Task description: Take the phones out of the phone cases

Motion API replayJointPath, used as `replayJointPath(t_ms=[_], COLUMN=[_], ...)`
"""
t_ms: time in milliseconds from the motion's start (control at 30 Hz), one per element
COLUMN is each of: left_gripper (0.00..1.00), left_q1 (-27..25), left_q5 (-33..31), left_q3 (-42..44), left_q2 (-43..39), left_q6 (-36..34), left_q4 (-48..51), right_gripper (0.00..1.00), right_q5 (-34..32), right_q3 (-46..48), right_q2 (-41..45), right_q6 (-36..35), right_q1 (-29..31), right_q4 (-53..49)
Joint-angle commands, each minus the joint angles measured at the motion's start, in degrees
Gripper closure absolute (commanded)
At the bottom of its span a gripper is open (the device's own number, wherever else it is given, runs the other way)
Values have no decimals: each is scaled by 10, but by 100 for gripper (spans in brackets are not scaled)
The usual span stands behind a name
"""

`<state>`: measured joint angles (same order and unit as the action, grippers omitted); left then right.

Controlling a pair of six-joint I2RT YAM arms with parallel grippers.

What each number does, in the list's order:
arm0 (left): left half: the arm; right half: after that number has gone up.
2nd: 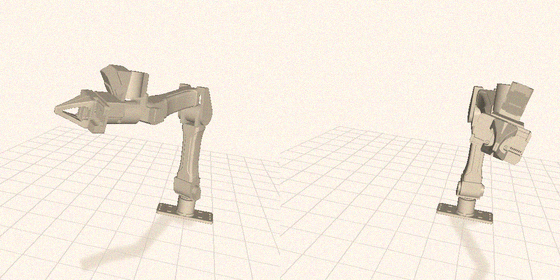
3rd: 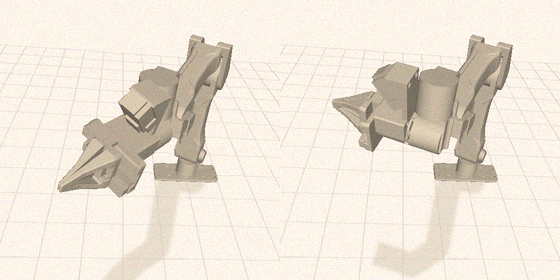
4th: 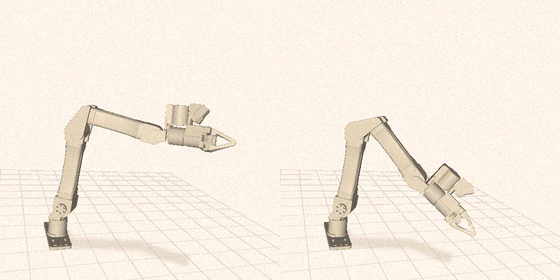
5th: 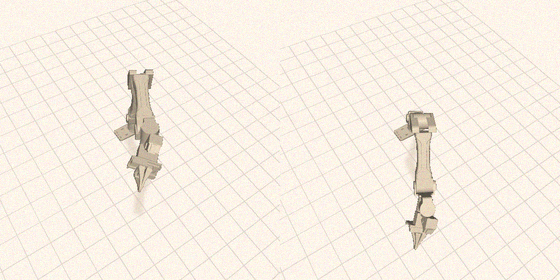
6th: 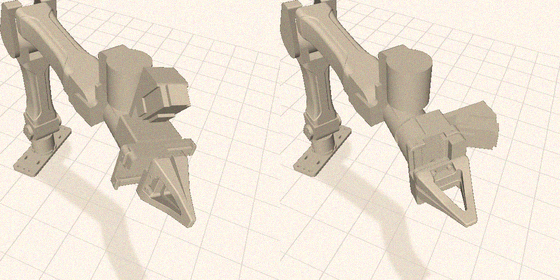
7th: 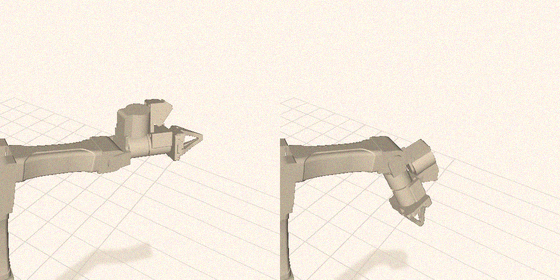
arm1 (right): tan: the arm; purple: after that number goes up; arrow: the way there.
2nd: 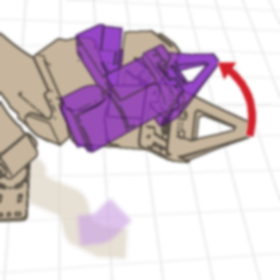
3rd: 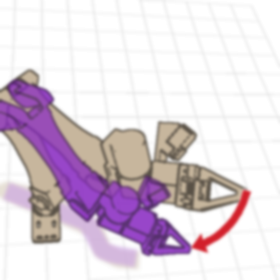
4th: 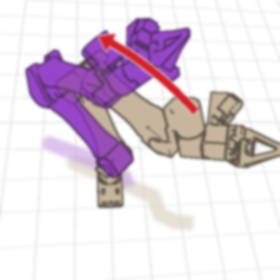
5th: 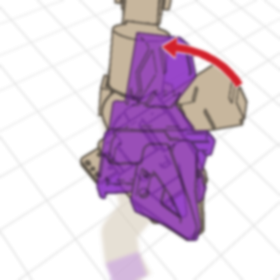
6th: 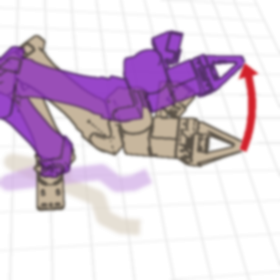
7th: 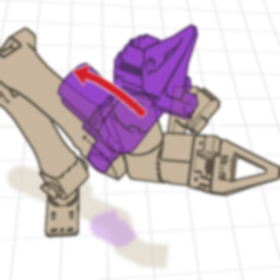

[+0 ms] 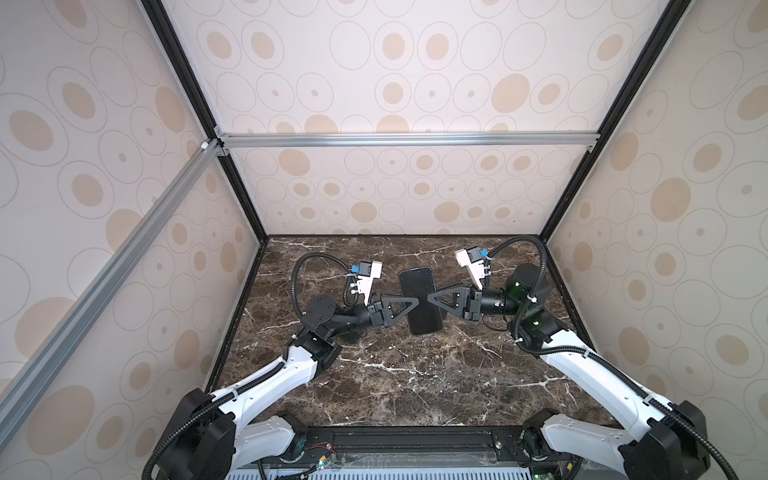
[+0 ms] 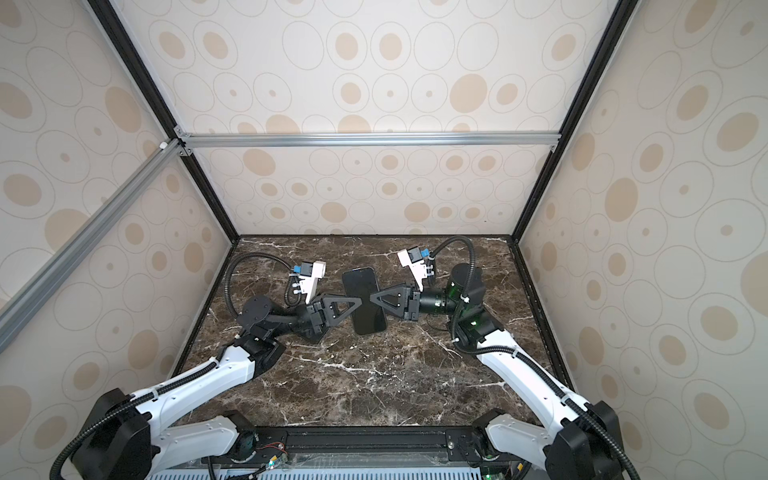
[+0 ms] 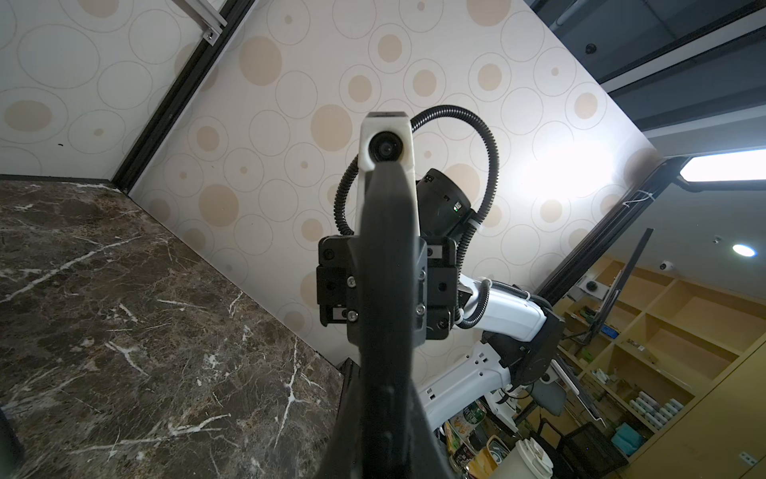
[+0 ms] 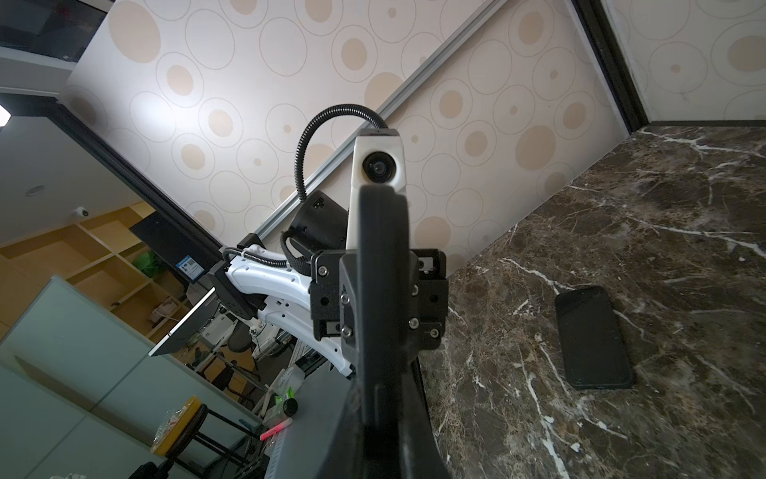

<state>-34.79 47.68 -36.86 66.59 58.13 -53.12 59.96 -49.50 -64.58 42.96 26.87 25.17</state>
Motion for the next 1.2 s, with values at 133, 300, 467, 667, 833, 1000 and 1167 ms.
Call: replayJointPath(t_ms=[133, 300, 467, 667, 833, 1000, 1167], left_gripper=[100, 100, 100, 100, 100, 100, 100], left_q1=[0, -1, 1, 0, 0, -2, -3], left_q5=[-3, 2, -1, -1, 12, 31, 42], left_q3=[-26, -28, -26, -49, -30, -26, -25], left_q2=[-2, -2, 6, 4, 4, 11, 11], left_q6=[-26, -53, -70, -124, -110, -107, -119], left_q4=[-6, 15, 9, 69, -19, -64, -66], right_gripper=[65, 38, 36, 40, 43, 47, 50], right_q5=[-44, -122, -160, -186, -183, -146, -134], right_q3=[-5, -7, -21, -15, -19, -44, -46], right_q2=[34, 56, 50, 35, 7, -23, -35], right_q6=[9, -15, -33, 11, 85, 111, 131], right_q1=[0, 1, 1, 1, 5, 20, 36], right_q4=[22, -4, -26, 44, 153, 181, 218])
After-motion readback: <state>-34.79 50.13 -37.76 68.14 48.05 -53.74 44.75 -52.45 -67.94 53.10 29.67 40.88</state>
